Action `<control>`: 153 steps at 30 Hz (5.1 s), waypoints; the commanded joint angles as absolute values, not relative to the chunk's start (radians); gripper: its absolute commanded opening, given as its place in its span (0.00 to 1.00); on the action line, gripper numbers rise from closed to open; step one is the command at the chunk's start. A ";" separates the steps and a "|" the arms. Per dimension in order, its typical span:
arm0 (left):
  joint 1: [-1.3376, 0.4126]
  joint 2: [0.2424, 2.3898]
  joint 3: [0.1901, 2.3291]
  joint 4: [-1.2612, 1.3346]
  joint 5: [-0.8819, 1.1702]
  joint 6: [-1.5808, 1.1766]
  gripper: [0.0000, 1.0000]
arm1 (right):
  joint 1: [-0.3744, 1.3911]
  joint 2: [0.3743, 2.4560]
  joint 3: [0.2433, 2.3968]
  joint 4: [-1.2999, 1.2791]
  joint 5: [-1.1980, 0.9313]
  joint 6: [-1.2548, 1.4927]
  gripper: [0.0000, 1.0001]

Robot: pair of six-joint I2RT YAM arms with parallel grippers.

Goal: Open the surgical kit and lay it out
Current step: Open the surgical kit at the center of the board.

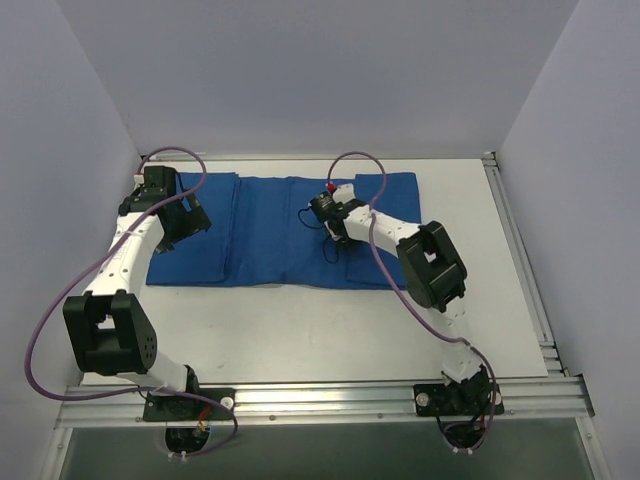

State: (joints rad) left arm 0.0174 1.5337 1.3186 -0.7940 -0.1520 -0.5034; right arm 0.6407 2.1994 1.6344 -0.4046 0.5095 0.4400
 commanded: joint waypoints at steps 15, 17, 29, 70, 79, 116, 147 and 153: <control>0.011 1.534 1.341 -0.749 -0.071 -0.474 0.93 | -0.013 1.761 1.391 -0.511 0.575 0.268 0.26; 0.011 1.540 1.339 -0.746 -0.066 -0.459 0.93 | -0.086 1.735 1.385 -0.497 0.505 0.262 0.56; -0.158 1.729 1.419 -0.781 -0.236 -0.379 0.90 | 0.221 1.542 1.379 -0.194 0.185 0.369 0.72; -0.269 1.980 1.473 -0.810 -0.388 -0.402 0.22 | 0.232 1.473 1.476 -0.640 -0.140 0.377 0.62; -0.126 1.885 1.587 -0.920 -0.411 -0.370 0.02 | 0.232 1.531 1.473 -0.591 -0.182 0.383 0.62; 0.026 2.023 1.856 -1.054 -0.146 -0.413 0.02 | 0.005 1.862 1.235 -0.319 -0.132 0.377 0.00; 0.040 2.009 1.845 -1.022 -0.178 -0.407 0.03 | -0.119 1.914 1.417 -0.463 0.247 0.311 0.00; 0.081 2.092 1.865 -0.999 -0.155 -0.413 0.02 | -0.097 2.000 1.543 -0.411 -0.043 0.360 0.00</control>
